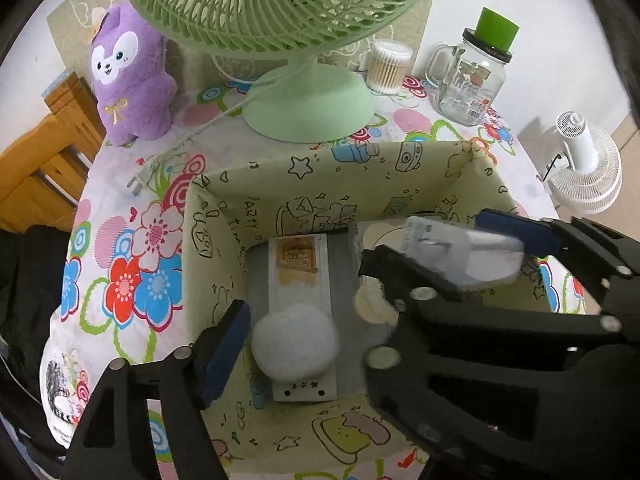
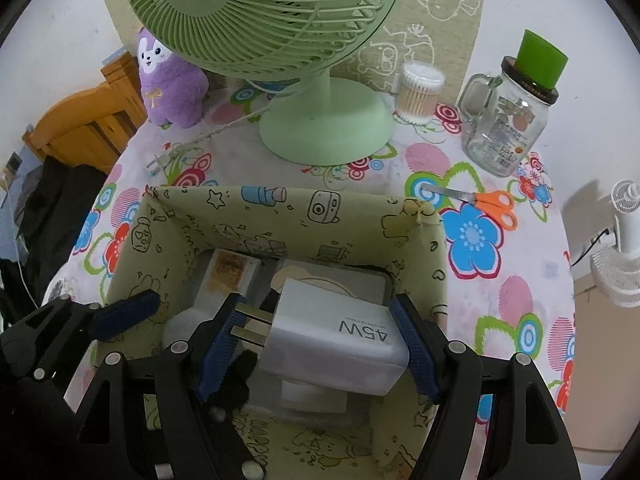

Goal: Organize rigid objects
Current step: 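Open the left tool to drop the earbud case while the right tool releases the charger, then withdraw both tools from the box toward the green panda card case, then grasp the green panda card case with the left tool, then grasp the black car key with the right tool while the left tool holds the card case, then lift and carry the card case and car key over the box with both tools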

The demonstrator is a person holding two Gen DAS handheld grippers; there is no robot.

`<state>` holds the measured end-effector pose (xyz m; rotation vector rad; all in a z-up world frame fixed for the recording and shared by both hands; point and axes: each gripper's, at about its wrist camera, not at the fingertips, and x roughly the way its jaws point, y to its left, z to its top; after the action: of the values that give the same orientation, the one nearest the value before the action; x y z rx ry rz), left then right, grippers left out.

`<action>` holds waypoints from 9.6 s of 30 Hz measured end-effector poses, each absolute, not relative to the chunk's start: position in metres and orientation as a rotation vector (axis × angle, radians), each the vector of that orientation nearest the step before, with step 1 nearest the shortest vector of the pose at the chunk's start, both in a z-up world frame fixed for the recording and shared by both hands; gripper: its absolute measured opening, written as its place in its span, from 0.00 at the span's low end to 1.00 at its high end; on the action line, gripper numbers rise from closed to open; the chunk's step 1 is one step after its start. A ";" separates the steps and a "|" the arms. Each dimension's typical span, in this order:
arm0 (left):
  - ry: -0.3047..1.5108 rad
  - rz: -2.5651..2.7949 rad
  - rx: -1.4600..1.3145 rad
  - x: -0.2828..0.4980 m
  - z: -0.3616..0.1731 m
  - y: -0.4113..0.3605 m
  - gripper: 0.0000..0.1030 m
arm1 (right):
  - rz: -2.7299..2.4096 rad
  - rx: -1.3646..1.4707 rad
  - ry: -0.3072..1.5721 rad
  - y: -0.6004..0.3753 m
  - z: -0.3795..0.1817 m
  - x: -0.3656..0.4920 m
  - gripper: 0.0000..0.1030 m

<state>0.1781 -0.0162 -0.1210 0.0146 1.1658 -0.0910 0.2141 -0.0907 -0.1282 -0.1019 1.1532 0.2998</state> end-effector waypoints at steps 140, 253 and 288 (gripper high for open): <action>1.221 -0.165 0.018 -0.004 -0.190 -0.029 1.00 | 0.352 -0.055 1.229 -0.147 -0.186 0.022 0.91; 1.219 -0.064 0.076 0.068 -0.198 0.007 0.92 | 0.343 -0.151 1.137 -0.070 -0.208 0.095 0.38; 1.140 -0.060 0.097 0.034 -0.149 -0.024 0.92 | 0.282 -0.069 1.133 -0.137 -0.160 0.054 0.38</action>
<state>0.0336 -0.0237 -0.1493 0.0969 1.1404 -0.0602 0.0544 -0.1370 -0.1599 -0.0690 1.1328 0.2824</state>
